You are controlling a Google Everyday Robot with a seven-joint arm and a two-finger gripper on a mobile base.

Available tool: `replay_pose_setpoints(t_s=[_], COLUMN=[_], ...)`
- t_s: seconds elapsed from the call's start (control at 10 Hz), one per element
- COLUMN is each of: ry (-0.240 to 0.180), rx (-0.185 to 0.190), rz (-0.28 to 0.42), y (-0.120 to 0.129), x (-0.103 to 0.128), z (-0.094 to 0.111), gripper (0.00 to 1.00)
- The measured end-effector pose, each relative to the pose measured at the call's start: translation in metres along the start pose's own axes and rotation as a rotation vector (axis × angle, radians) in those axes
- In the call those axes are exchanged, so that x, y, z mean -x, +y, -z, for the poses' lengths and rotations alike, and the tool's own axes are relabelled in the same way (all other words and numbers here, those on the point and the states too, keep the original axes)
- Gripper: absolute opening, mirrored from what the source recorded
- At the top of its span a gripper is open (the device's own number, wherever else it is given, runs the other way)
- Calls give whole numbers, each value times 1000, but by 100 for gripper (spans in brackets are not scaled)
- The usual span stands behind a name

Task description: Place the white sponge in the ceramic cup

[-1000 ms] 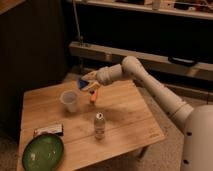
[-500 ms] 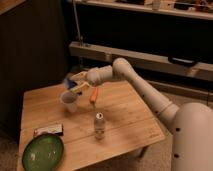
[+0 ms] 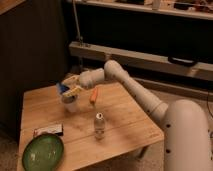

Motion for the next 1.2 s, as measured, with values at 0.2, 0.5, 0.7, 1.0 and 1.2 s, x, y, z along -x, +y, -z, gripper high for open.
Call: replay_pose_setpoints(t_s=[0.2, 0.5, 0.7, 1.0, 1.2], ry=[-6, 9, 21, 43, 62], rx=[18, 29, 29, 44, 52], rz=[-3, 10, 17, 14, -1], y=[6, 12, 12, 10, 9], x=[-13, -30, -36, -47, -55], z=[-8, -16, -20, -25, -30], gripper=[0, 0, 0, 14, 37])
